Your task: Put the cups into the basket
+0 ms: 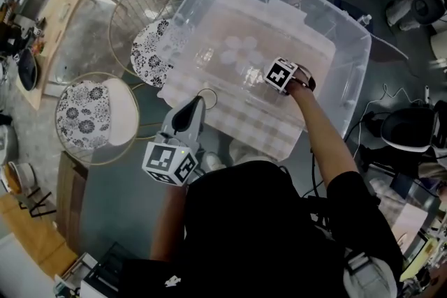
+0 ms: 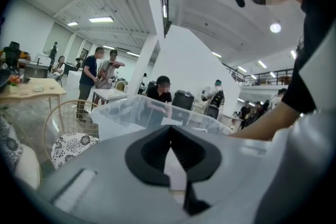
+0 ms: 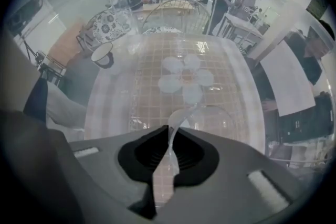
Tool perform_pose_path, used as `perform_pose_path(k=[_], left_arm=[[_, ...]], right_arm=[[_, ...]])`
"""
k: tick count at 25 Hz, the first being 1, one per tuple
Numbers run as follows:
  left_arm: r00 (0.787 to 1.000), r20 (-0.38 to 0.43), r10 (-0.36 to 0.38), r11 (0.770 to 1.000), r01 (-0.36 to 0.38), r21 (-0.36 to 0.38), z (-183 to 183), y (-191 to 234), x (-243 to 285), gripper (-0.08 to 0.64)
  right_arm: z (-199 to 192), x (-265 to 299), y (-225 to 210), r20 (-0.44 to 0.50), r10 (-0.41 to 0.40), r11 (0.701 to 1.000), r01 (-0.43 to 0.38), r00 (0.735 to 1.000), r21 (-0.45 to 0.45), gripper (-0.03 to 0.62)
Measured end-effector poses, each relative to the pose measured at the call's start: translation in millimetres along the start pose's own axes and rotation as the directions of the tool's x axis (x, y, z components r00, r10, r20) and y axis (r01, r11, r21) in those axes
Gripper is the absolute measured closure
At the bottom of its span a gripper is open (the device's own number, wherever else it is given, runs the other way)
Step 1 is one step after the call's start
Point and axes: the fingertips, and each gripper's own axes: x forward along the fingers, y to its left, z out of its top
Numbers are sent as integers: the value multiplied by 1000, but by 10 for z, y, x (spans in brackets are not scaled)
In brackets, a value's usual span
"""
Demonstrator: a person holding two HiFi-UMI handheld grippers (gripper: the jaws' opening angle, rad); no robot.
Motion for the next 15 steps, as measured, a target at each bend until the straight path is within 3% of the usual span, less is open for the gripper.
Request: perform_pose_path(k=[8,15], left_arm=[[1000,-1,3,1000,-3,5,3,7,13,555],[1000,1,1,1000,-1,6,21,34,25,555]], right_arm=[[-39,168,145,-35,32,999,-33,999,-39,561],[-15,200,140,-33,15,999,-17,999,-51,555]])
